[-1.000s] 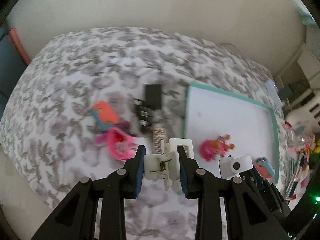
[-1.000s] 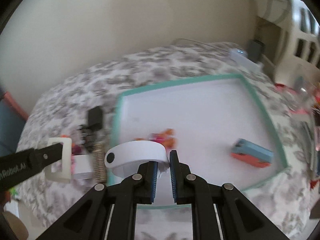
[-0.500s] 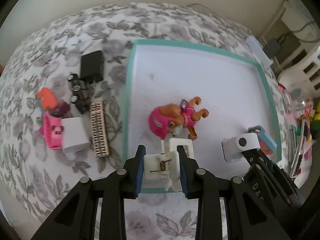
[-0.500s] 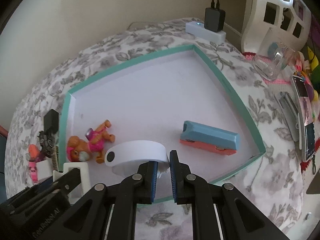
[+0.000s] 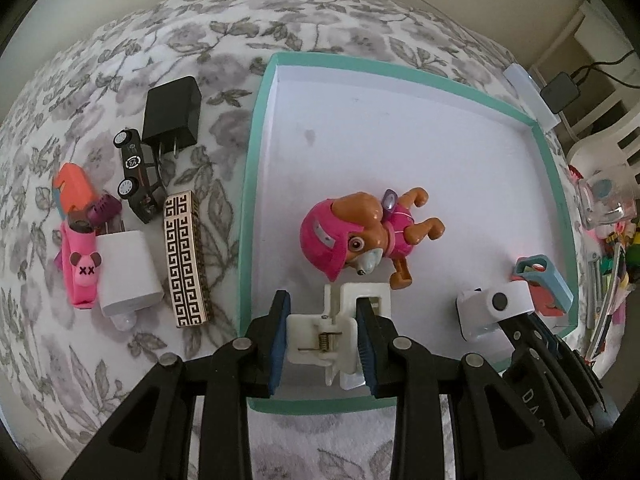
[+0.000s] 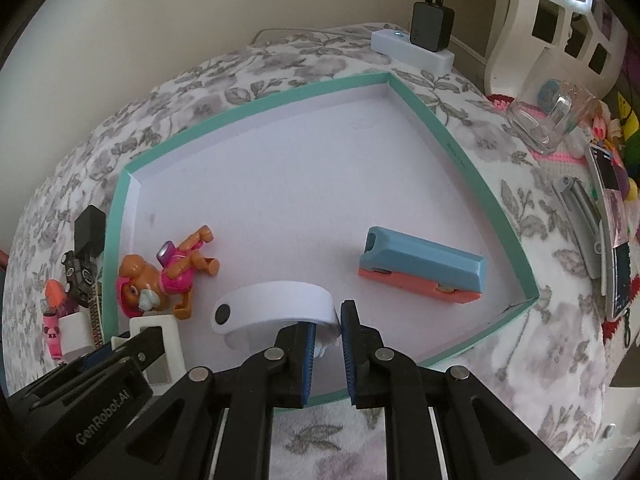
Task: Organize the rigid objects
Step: 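Carry the band and clip into the tray and open both tools, then move both tools back toward the remaining toys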
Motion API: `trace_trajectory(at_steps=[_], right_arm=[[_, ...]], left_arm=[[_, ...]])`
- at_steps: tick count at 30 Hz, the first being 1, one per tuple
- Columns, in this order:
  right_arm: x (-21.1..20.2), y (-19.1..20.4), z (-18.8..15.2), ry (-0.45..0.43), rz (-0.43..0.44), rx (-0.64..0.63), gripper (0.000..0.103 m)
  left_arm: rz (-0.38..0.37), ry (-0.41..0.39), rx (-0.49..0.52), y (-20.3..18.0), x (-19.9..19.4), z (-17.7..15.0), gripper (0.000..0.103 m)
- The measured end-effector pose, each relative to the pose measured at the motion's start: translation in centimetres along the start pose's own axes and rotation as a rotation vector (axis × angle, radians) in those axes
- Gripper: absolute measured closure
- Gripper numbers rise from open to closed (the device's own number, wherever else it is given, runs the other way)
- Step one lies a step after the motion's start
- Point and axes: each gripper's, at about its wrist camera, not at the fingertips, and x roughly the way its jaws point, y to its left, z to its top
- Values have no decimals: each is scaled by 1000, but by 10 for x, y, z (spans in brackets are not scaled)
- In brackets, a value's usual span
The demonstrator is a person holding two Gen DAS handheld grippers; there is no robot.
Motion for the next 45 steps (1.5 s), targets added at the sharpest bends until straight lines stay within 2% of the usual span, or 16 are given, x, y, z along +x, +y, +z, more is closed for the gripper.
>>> trace_trajectory(at_steps=[1,3,7,9,22,28,29,30,32,37,42,45], right_arm=[[-1,1,0,0,0,-3,88],[-3,2,1,-2,3,-7,85],[-10,6,2,-29,-2,-21,74],[-15,7,2,-44,-6,-22,71],[-49,8,7,-171,10,0,70],[-43,11,6,-153,-1,-12,70],[-40,11,6,-147,-4,-17,69],[-38,12,5,-141,-7,-23,61],[-35,14,4,-133,-14,-35,47],[-31,20,3,-128,-22,-65,35],[-28,22,2,-130,-37,-81,24],[-27,22,2,-127,-32,-76,19]], left_arm=[[-3,-1,-2,1,-1,0,67],[0,-6,-1,3,-3,1,48],[-17,-13,-4,6,-12,0,41],[-25,-16,-5,6,-15,0,39],[-52,-90,-21,15,-50,-2,37],[-18,-112,-59,27,-54,1,37],[0,-112,-71,30,-53,2,34],[21,-113,-80,33,-52,2,20],[63,-122,-103,40,-52,2,11],[107,-128,-158,57,-50,2,11],[174,-126,-180,66,-46,3,6],[200,-117,-198,72,-43,3,6]])
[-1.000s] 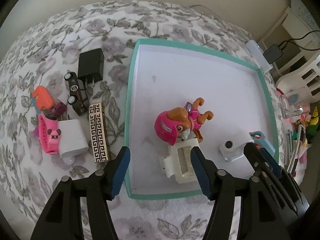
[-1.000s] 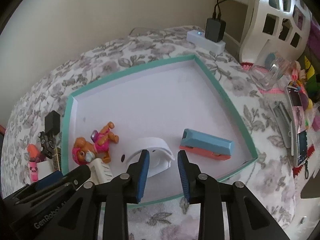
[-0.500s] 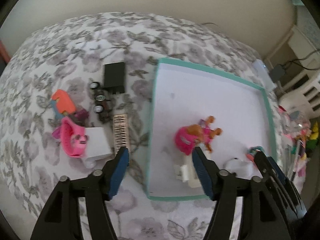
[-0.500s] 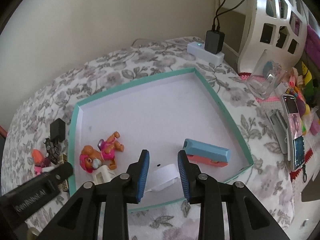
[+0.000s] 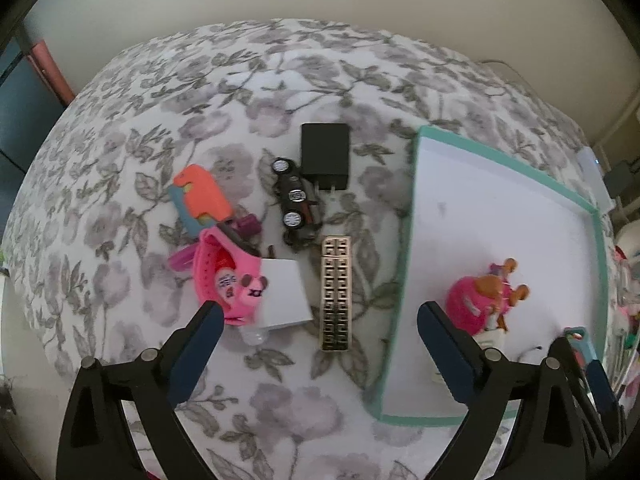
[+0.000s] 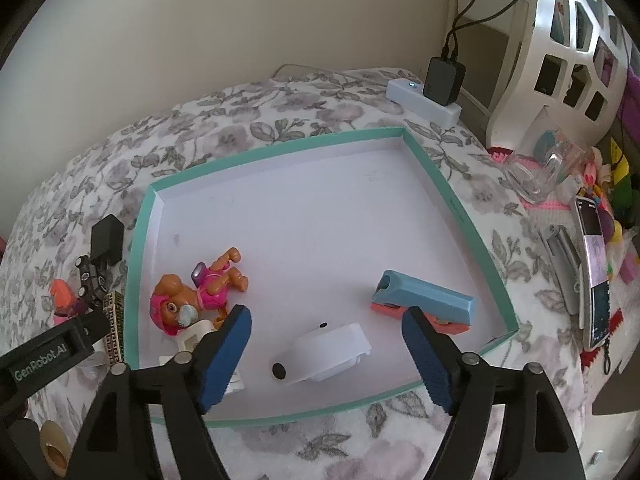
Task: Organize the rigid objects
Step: 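Move both tools back toward the remaining toys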
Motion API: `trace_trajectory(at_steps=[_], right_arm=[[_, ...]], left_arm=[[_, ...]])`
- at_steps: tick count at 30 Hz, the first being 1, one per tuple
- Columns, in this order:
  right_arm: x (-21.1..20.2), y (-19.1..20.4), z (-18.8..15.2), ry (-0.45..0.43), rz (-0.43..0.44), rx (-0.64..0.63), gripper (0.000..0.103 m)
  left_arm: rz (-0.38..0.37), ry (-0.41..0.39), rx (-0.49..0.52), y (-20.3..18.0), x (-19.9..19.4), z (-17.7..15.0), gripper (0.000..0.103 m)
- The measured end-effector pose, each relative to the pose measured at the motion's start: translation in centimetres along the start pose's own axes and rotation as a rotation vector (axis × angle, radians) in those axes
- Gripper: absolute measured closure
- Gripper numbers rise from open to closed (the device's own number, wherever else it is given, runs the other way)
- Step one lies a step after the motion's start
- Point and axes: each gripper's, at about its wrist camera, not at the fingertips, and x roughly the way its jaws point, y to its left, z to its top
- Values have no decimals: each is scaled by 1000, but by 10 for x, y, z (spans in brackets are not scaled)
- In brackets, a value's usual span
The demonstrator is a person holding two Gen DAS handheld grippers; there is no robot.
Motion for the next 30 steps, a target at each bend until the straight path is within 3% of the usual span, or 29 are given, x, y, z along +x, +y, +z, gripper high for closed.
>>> trace_trajectory(at_steps=[9,18,25,30], right_arm=[[0,4,0,-19,5,-22,1],[-4,15,1,-31,8,-37,0],[-23,57,20,-42,101,-71,0],[-27,95,35,-49,193,-83,0]], left_arm=[[40,-20,-6,4,3,1,5],[53,-30,-34,19,4,7,5],[152,-85,-97,55,-5,21,5],[216,-79,-183,88,-5,30,5]])
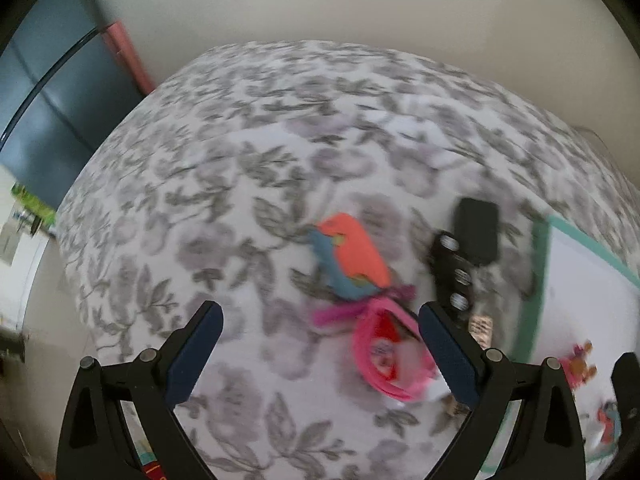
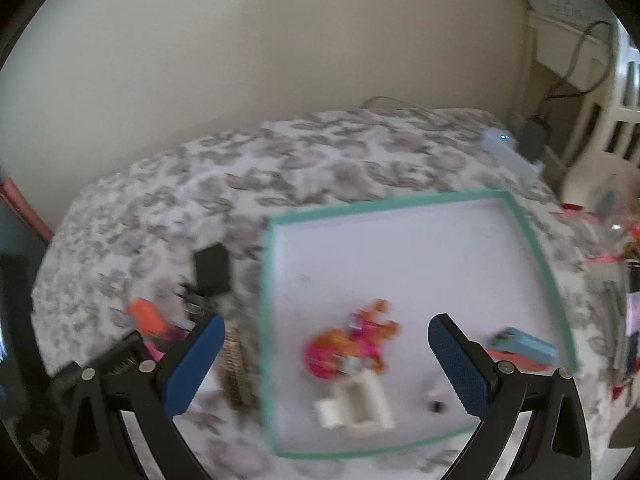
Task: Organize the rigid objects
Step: 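Move both tools back toward the remaining toys, then close the right tool on the pink watch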
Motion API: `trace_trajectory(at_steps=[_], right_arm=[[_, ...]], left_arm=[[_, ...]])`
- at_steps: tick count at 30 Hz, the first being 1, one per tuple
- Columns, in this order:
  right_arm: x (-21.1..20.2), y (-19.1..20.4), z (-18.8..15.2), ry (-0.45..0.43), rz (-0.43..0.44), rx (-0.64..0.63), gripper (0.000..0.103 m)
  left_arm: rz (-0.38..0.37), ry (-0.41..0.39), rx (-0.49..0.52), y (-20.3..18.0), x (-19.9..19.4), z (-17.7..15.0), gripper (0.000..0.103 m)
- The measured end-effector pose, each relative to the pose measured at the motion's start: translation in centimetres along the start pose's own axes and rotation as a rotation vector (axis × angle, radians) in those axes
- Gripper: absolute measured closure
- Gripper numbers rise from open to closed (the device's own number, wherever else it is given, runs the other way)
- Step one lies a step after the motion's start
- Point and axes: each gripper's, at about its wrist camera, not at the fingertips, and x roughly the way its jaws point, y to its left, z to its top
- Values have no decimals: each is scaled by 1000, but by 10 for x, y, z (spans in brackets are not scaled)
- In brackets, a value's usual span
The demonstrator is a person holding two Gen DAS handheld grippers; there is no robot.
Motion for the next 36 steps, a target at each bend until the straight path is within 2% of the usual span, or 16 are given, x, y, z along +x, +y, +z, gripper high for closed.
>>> trace_trajectory(at_steps=[2,5,9,13,21,28,36], right_arm=[[5,15,-2,2,57,-12,0],[19,32,-12,44,93,-44,0],[33,51,-21,85,111,-96,0],[39,68,-25,83,74,-193,0],[53,88,-35,111,128,-288,0],[62,103,-45,122,159,-334,0],[71,104,-46,152,230,-283,17]], left_arm=[[29,6,-40,10,4,5,5],[62,23,-101,25,11,9,5],[107,54,-152,39,24,11,5],[119,105,-213,52,38,11,5],[169,123,-220,57,45,9,5],[145,155,-252,67,53,9,5],[63,183,-275,77,60,9,5]])
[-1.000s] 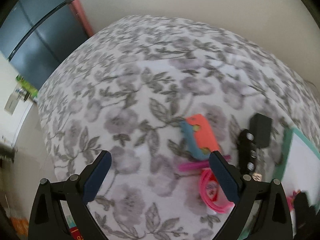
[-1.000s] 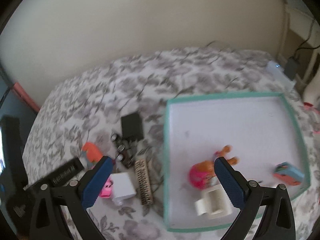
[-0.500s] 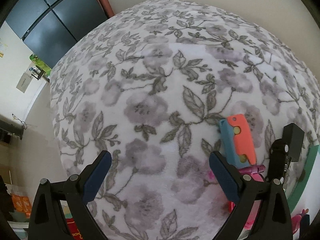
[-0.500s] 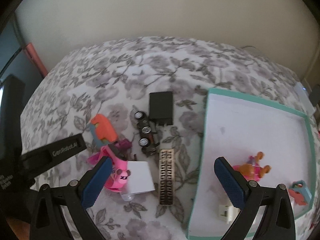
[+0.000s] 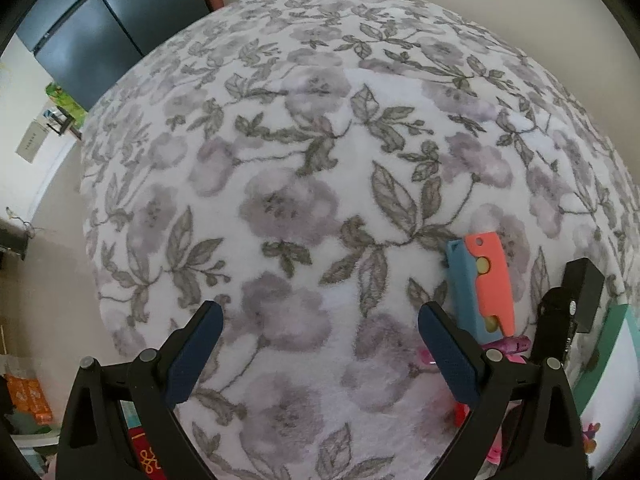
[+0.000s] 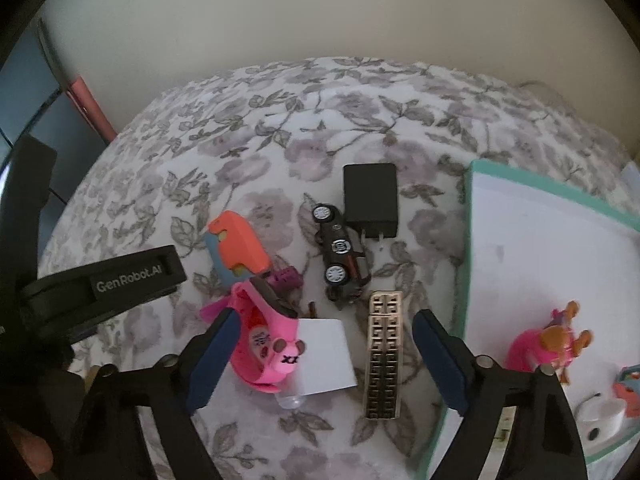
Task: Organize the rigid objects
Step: 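Close the right tool on the pink watch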
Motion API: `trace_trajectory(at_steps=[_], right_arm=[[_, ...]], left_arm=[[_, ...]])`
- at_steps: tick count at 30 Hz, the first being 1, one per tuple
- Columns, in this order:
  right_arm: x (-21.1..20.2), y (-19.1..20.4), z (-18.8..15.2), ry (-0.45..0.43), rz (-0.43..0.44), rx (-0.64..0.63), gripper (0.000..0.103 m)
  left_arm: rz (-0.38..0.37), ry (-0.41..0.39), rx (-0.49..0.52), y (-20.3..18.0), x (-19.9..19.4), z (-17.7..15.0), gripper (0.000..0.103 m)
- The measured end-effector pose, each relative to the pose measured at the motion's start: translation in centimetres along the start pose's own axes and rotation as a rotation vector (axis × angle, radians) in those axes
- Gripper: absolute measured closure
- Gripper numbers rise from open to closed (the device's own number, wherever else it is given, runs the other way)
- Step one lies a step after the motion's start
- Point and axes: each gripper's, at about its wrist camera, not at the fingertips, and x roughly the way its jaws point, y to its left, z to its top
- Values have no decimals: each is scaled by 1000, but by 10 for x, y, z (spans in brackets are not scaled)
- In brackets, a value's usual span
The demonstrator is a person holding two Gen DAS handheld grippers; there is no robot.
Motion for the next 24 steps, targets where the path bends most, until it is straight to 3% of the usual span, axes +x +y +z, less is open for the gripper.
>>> trace_trajectory(at_steps=[10,17,24], right_arm=[[8,-21,-1,51,57,110,32],[4,-20,0,47,86,115,51],[4,-11,-2,39,114,95,74]], left_arm=[[-135,50,101,-18,6,0,5],[-193,70,167,-36,4,-7,5],[-232,111,126,-29,12,-11,5]])
